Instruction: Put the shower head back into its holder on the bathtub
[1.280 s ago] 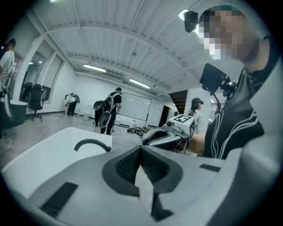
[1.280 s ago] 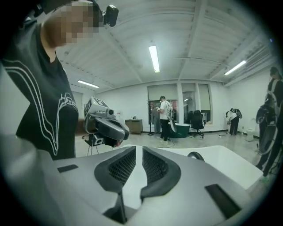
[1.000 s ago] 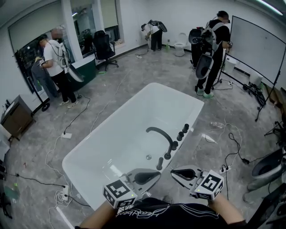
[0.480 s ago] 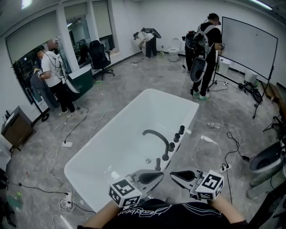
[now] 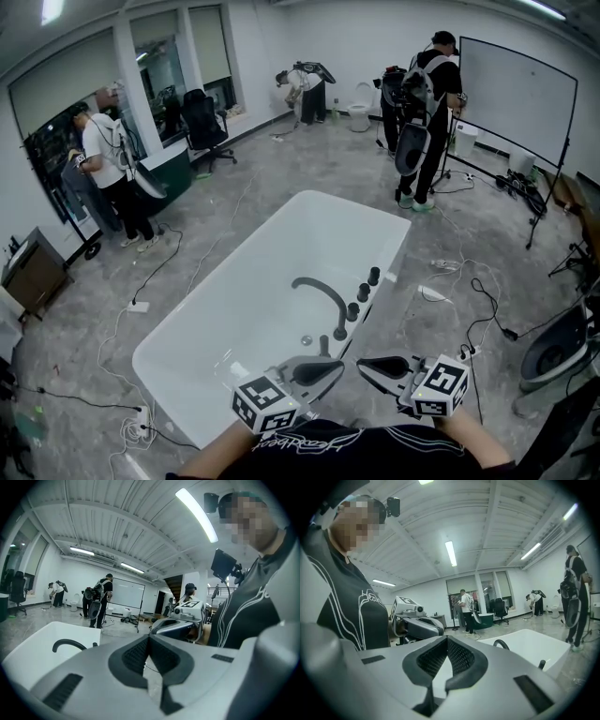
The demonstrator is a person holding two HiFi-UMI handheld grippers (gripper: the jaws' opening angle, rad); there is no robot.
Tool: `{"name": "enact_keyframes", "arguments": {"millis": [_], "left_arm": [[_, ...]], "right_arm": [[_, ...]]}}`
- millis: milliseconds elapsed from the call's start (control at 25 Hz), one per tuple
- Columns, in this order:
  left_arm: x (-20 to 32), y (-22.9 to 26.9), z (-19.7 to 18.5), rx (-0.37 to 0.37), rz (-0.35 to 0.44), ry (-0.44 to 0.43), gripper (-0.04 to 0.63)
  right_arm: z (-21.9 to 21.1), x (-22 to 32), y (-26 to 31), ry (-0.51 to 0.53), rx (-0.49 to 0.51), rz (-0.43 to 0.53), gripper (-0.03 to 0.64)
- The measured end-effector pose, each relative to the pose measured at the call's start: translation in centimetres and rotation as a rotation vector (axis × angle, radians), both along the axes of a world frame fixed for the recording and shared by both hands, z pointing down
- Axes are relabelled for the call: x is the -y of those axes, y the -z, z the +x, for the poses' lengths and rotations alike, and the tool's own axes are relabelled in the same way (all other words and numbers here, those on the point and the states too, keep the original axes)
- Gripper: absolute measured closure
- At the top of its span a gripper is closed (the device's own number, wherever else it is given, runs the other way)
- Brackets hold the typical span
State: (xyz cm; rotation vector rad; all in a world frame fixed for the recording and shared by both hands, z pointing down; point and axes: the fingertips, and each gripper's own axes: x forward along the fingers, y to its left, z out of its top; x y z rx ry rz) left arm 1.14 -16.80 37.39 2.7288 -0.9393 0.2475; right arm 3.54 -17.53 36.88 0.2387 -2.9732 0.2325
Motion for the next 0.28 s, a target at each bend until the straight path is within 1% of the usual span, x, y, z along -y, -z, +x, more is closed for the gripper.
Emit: {"name": "enact_keyframes", "arguments": {"millis": [160,280], "left_arm": [[0.58,0.21,0.00,-0.005,-0.003,0.019,0.592],[1.13,0.66,-0.21,0.003,0.010,0.032,0.591]], "right_arm": [[-0.07,0.54,0.33,0.018,0.005,-0.004,0.604],[-0.39,1.04,0.83,0.037,0.006,0.000,0.604]]}}
